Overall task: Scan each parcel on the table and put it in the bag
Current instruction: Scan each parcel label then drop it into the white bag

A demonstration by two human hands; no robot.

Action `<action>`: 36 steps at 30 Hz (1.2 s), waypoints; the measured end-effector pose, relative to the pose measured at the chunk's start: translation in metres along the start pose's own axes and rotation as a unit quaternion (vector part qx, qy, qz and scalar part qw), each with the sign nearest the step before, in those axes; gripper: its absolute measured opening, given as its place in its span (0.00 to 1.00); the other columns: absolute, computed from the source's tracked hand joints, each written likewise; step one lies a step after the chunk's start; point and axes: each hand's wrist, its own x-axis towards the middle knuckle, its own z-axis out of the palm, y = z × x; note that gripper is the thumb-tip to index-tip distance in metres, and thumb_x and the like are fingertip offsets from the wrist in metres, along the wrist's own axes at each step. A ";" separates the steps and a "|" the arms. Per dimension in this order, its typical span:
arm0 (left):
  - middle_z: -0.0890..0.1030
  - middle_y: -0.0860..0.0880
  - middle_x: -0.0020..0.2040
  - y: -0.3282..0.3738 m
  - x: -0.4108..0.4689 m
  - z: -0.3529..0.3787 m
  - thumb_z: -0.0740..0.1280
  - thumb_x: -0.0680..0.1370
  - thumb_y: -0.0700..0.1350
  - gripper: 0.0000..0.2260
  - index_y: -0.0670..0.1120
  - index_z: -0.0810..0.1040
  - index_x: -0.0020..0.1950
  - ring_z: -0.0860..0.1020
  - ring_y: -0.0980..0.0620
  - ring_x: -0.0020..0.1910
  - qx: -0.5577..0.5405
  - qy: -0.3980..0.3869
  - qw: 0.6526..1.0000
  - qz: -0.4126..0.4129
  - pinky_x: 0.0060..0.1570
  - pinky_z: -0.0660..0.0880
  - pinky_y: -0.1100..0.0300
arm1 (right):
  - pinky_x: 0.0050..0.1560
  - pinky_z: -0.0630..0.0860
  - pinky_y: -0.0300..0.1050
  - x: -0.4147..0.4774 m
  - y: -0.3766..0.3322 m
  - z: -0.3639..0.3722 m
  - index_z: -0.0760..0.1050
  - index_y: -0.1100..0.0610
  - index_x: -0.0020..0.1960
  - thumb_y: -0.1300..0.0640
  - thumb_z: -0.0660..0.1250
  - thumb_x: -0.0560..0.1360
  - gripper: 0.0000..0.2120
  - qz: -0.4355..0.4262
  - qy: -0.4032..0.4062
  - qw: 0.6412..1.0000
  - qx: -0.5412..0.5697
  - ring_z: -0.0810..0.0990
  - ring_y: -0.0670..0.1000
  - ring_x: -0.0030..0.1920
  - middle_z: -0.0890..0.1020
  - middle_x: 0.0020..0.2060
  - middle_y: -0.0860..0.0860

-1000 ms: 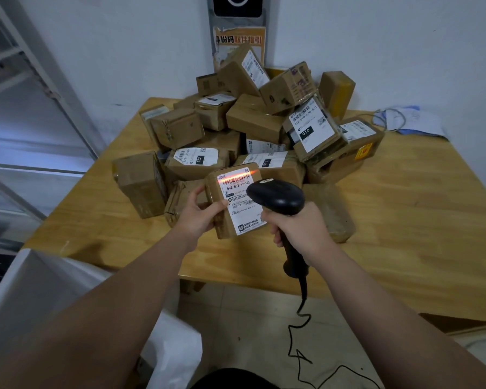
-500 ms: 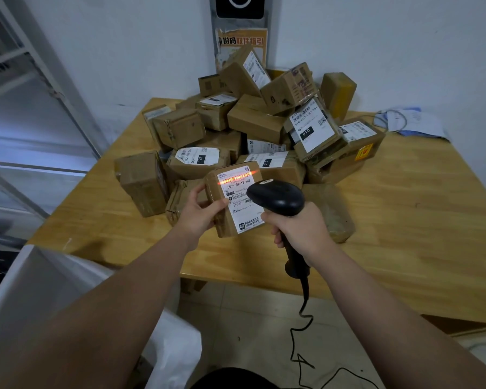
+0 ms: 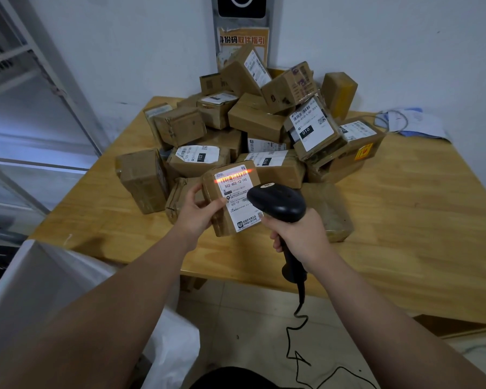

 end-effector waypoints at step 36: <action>0.78 0.46 0.57 -0.119 -0.116 -0.076 0.73 0.74 0.48 0.31 0.52 0.62 0.73 0.80 0.51 0.53 -0.094 0.151 0.982 -0.066 0.47 0.79 0.56 | 0.33 0.73 0.46 -0.039 0.055 0.081 0.78 0.58 0.32 0.64 0.74 0.70 0.10 0.040 -0.202 0.976 -0.067 0.73 0.52 0.26 0.75 0.23 0.53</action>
